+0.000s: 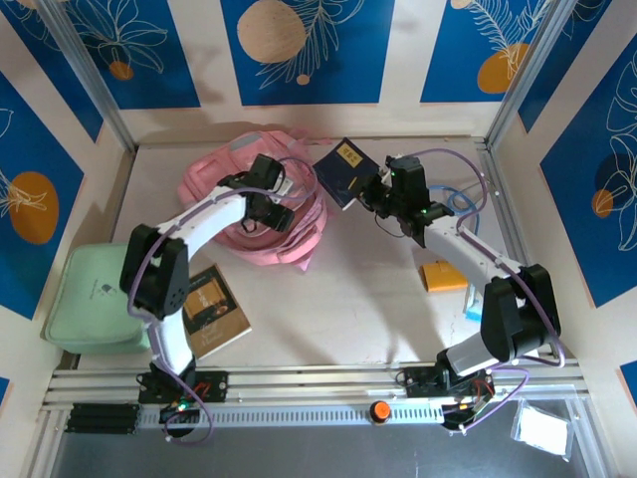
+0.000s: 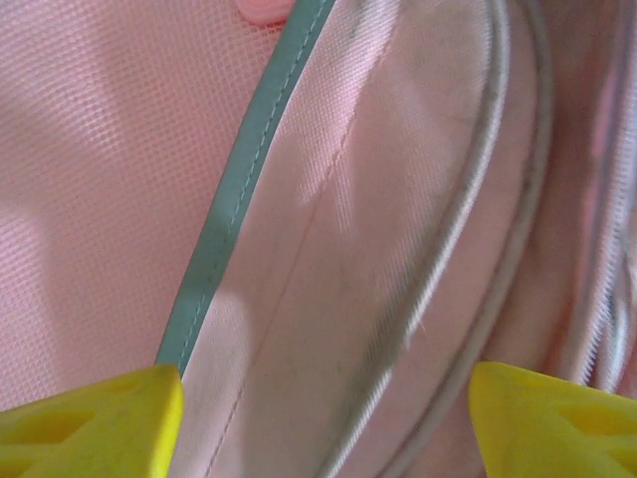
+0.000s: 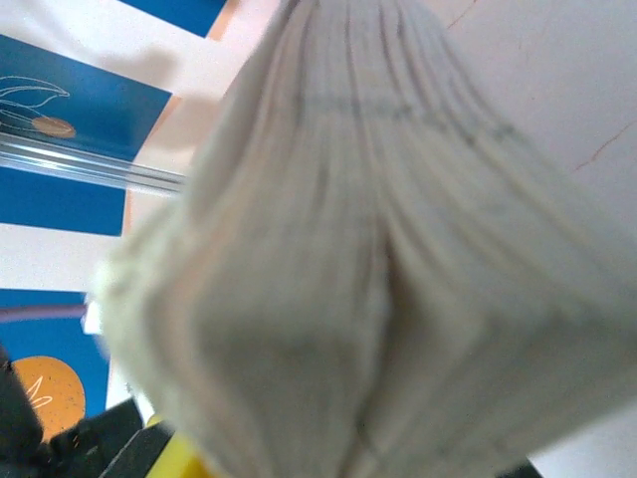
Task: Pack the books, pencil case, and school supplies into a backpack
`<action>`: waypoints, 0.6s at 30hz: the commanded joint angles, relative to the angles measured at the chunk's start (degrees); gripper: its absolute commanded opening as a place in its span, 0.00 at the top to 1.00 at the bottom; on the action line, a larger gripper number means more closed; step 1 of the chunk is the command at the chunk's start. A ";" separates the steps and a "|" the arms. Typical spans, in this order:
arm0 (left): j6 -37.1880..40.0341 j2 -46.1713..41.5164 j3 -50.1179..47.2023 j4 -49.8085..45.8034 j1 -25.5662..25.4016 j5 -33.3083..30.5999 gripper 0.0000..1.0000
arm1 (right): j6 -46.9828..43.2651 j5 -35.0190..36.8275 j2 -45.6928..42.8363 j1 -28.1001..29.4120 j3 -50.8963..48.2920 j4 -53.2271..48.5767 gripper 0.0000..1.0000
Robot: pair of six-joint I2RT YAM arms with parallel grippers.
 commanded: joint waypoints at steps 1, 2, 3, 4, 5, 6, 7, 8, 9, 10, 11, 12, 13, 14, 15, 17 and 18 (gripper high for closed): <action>4.18 3.86 5.10 -6.93 -1.25 -2.85 0.28 | -0.79 -0.15 -2.64 -0.49 -0.72 0.82 1.00; 4.21 4.77 6.16 -7.52 -1.30 -3.27 0.29 | -0.87 -0.07 -2.84 -0.56 -0.84 0.80 1.00; 4.13 5.92 7.36 -8.08 -1.39 -4.00 0.32 | -0.87 0.02 -3.00 -0.60 -1.05 0.59 1.00; 3.82 7.01 8.53 -8.54 -1.37 -5.14 0.34 | -0.83 0.05 -3.14 -0.68 -1.16 0.46 1.00; 3.58 7.89 9.54 -8.87 -1.39 -6.26 0.36 | -0.83 0.02 -3.21 -0.69 -1.22 0.43 1.00; 3.21 8.58 10.44 -9.16 -1.39 -7.36 0.38 | -0.79 0.02 -3.28 -0.76 -1.25 0.28 1.00; 2.93 9.41 11.31 -9.50 -1.39 -8.10 0.40 | -0.58 0.02 -3.39 -0.78 -1.34 0.24 1.00; 2.89 10.02 12.01 -9.91 -1.39 -8.31 0.41 | -0.55 0.11 -3.44 -0.86 -1.42 0.20 1.00; 2.75 10.71 12.66 -10.38 -1.39 -8.47 0.44 | -0.52 0.16 -3.55 -0.92 -1.51 0.22 1.00; 2.66 11.35 13.29 -10.84 -1.38 -8.72 0.46 | -0.45 0.20 -3.63 -1.02 -1.56 0.20 1.00; 2.56 11.79 13.64 -11.11 -1.39 -8.92 0.48 | -0.44 0.25 -3.80 -1.00 -1.56 0.07 1.00; 2.47 12.25 13.88 -11.34 -1.39 -9.15 0.50 | -0.51 0.36 -3.91 -1.13 -1.55 -0.01 1.00; 2.23 12.55 14.12 -11.53 -1.39 -9.52 0.53 | -0.55 0.46 -4.13 -1.21 -1.60 -0.22 1.00; 2.07 12.79 14.28 -11.56 -1.39 -9.68 0.55 | -0.71 0.59 -4.25 -1.22 -1.60 -0.37 1.00; 2.07 12.92 14.30 -11.59 -1.39 -9.60 0.58 | -1.00 0.85 -4.50 -1.31 -1.54 -0.62 1.00; 1.74 13.27 15.04 -12.01 -1.39 -9.26 0.68 | -1.52 1.47 -4.79 -1.46 -1.52 -0.94 1.00; 1.36 13.37 15.60 -12.41 -1.39 -8.83 0.74 | -1.71 1.69 -4.86 -1.53 -1.39 -1.18 1.00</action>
